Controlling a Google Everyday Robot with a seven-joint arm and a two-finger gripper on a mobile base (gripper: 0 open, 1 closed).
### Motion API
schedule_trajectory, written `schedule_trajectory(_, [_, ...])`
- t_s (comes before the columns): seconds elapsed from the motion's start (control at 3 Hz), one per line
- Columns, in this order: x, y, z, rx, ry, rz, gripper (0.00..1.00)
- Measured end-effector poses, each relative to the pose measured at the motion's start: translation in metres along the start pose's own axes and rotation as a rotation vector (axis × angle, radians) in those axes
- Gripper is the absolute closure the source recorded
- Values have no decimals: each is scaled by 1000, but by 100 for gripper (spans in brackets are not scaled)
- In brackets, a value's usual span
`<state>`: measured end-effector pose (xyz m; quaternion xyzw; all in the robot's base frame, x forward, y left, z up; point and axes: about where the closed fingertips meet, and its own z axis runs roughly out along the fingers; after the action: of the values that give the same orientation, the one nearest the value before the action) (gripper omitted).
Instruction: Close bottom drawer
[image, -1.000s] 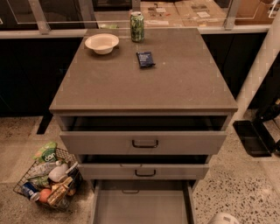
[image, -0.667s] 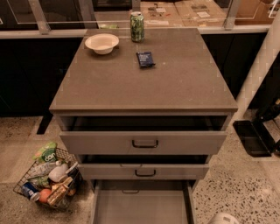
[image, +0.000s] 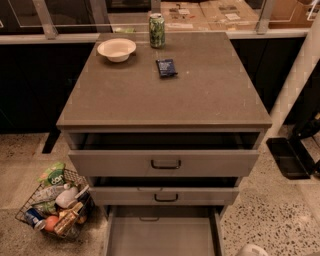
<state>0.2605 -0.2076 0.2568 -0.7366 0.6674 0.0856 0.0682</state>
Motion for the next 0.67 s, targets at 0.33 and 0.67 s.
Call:
schedule_trajectory(0.33, [0,10,26,-14,-35,3,100])
schedule_trajectory(0.67, [1,22,43,-14,-54,2,100])
